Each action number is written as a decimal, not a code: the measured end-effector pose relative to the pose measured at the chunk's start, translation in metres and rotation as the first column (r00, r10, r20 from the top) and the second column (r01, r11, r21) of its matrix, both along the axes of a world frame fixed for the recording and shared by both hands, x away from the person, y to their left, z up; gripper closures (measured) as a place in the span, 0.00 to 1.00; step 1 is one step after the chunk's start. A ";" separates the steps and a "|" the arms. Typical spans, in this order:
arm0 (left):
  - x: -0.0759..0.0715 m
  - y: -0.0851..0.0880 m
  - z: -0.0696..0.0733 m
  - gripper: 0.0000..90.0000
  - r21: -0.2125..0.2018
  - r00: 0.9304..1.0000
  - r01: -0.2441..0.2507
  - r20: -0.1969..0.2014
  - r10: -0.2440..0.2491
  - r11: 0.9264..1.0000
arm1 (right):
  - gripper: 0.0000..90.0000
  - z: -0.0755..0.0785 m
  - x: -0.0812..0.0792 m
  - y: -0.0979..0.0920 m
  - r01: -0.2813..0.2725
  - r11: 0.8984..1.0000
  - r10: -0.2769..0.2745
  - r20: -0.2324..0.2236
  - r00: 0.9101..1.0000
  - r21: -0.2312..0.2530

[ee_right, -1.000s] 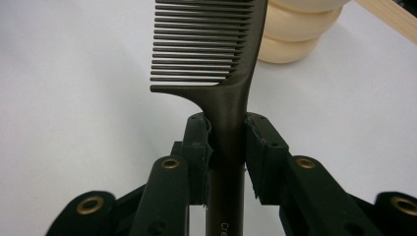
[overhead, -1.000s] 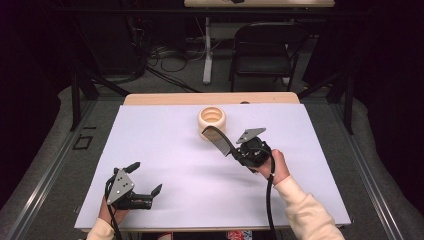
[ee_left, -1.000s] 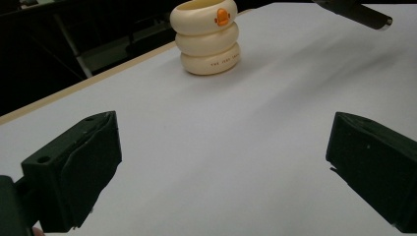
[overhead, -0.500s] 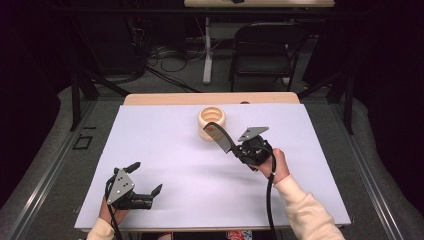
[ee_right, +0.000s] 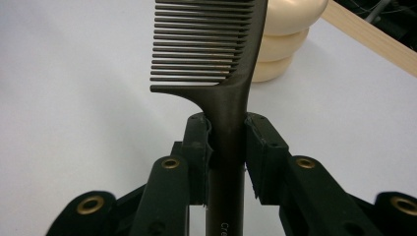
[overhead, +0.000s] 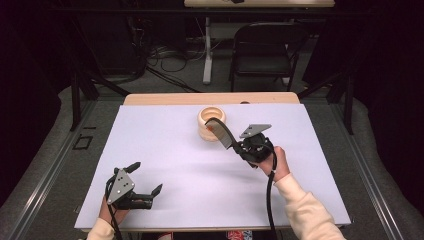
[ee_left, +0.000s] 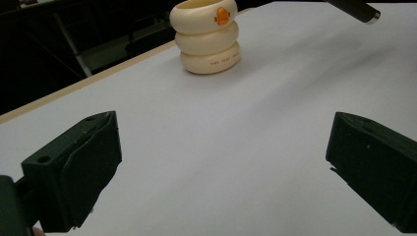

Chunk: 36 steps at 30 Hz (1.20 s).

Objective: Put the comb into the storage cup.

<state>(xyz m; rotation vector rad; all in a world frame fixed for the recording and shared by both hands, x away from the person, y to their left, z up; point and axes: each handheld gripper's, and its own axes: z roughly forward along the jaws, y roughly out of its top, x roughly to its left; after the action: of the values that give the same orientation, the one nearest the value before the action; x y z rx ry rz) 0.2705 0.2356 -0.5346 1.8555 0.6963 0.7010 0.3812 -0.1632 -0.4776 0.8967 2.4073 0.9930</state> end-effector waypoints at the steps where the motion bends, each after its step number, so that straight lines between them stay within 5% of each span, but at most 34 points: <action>1: 0.000 0.000 0.000 0.00 0.001 1.000 0.000 0.000 0.000 1.000 | 0.80 0.000 0.000 0.000 0.001 1.000 -0.001 0.003 1.000 0.002; 36: 0.000 0.000 0.000 0.00 0.000 1.000 -0.004 0.001 0.004 1.000 | 0.80 0.003 0.012 0.003 0.020 0.998 -0.022 0.033 0.999 0.067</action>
<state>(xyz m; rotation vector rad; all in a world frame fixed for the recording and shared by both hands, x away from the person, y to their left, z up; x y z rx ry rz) 0.2703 0.2359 -0.5346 1.8542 0.6989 0.7044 0.3933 -0.1601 -0.4747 0.9193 2.3446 1.0781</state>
